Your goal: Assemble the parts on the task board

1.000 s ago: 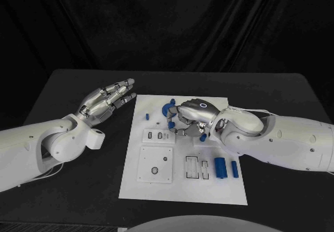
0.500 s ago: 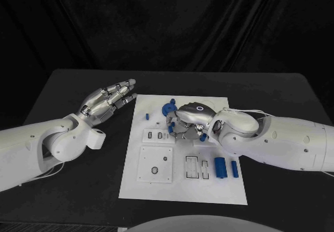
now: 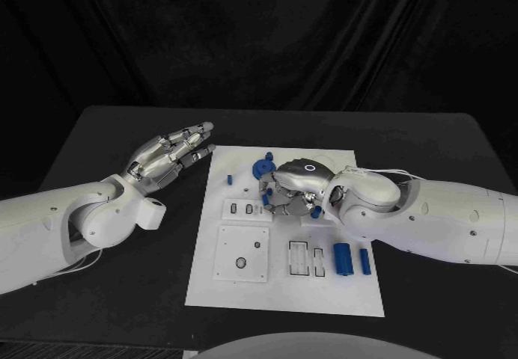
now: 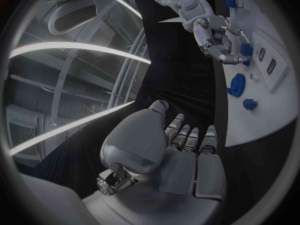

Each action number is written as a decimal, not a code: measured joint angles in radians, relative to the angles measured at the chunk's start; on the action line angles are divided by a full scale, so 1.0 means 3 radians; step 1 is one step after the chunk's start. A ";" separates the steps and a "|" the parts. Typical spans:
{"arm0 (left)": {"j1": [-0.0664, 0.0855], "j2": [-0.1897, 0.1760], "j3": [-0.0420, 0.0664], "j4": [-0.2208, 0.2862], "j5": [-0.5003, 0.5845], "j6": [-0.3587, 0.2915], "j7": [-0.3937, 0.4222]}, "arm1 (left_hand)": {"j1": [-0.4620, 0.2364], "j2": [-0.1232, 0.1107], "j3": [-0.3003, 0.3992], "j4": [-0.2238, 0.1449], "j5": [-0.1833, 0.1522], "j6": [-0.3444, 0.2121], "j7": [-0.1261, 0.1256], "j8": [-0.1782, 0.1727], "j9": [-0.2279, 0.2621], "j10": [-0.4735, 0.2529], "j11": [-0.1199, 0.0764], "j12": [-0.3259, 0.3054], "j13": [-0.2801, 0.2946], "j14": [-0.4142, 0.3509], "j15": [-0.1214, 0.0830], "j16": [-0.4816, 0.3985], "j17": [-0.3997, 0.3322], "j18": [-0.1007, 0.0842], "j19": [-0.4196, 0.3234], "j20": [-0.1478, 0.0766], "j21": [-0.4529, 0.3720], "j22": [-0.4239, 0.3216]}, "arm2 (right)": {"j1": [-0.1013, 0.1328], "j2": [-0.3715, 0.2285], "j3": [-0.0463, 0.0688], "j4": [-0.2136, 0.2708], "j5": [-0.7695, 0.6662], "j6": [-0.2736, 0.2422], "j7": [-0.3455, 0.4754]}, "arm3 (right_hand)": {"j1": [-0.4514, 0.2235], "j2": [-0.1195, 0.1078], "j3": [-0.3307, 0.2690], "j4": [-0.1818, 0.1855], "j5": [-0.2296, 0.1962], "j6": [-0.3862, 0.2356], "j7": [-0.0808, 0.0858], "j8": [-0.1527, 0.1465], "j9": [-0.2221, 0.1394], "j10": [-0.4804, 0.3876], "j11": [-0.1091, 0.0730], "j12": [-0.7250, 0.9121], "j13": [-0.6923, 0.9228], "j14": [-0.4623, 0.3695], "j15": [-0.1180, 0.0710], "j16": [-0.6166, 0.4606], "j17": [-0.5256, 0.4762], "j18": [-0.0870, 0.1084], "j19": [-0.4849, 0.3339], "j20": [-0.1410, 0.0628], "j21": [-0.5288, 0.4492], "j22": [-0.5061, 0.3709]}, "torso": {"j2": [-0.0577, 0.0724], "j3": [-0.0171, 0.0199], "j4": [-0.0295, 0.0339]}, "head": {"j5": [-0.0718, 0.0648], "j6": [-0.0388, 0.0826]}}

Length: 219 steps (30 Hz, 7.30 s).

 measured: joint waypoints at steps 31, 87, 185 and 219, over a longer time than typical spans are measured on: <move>0.0000 0.0014 -0.0001 -0.0030 0.0000 0.0048 -0.0034 | 0.0000 0.0000 0.0009 -0.0009 0.0000 0.0000 0.0000 0.0000 0.0000 0.0000 0.0000 0.0000 0.0000 0.0012 0.0012 0.0000 0.0002 0.0000 0.0000 0.0000 0.0000 0.0000 | -0.0019 0.0011 0.0001 -0.0036 -0.0009 0.0071 0.0004 | -0.0211 0.0028 -0.0246 -0.0132 -0.1229 -0.0234 0.0017 -0.0794 -0.0294 0.0000 0.0024 0.0000 -0.0001 -0.0003 0.0020 0.0000 0.0000 0.0055 -0.0012 0.0012 -0.0120 -0.0001 | 0.0001 -0.0001 0.0000 | 0.0022 -0.0023; 0.1042 0.0032 0.0011 0.0328 -0.2155 -0.0481 -0.1764 | -0.0862 -0.0353 -0.0794 0.0304 -0.1884 0.1279 0.0117 0.0462 0.0186 0.2824 -0.0042 0.3708 0.2491 0.3054 -0.0171 0.3984 0.2437 0.0028 0.2832 -0.0206 0.2602 0.1441 | 0.1014 -0.1237 -0.0013 0.0534 0.1386 -0.0238 0.0271 | -0.0700 0.0231 -0.1388 0.0295 -0.1768 -0.0237 0.0035 -0.1661 -0.1022 -0.0005 0.0008 -0.0051 0.0000 -0.0006 0.0017 -0.0020 0.0000 0.0052 -0.0011 -0.0013 -0.0297 -0.0003 | -0.0040 0.0076 -0.0030 | 0.0022 0.0086; 0.0756 0.1631 0.0003 -0.0579 -0.2911 0.1162 -0.3730 | -0.0902 -0.0102 -0.0155 -0.0130 -0.1453 0.2067 -0.0280 0.1239 0.2022 0.4740 -0.0379 0.5013 0.4303 0.4901 -0.0507 0.5215 0.4355 -0.0391 0.4595 -0.0549 0.4927 0.4319 | 0.0581 -0.1247 -0.0014 0.0321 0.1411 0.0523 -0.0160 | -0.0836 0.0840 -0.1656 0.0286 -0.1441 0.0149 0.0041 -0.1656 -0.1073 -0.0005 0.0030 -0.0129 0.0000 -0.0006 0.0017 -0.0052 0.0000 0.0106 -0.0048 0.0024 -0.0478 -0.0003 | -0.0119 0.0177 -0.0061 | 0.0195 -0.0093; 0.0742 0.1643 0.0005 -0.0581 -0.2912 0.1171 -0.3707 | -0.0963 -0.0306 0.0560 -0.0532 -0.1216 0.2142 -0.0335 0.1221 0.2513 0.4740 -0.0454 0.5012 0.4302 0.4889 -0.0567 0.5215 0.4355 -0.0390 0.4595 -0.0597 0.4888 0.4319 | 0.0573 -0.1218 -0.0013 0.0294 0.1411 0.0545 -0.0158 | -0.0819 0.0857 -0.1684 0.0276 -0.1415 0.0161 0.0053 -0.1655 -0.1076 -0.0005 0.0030 -0.0169 -0.0002 -0.0006 0.0017 -0.0090 0.0000 0.0105 -0.0072 0.0024 -0.0581 -0.0001 | -0.0120 0.0179 -0.0062 | 0.0199 -0.0131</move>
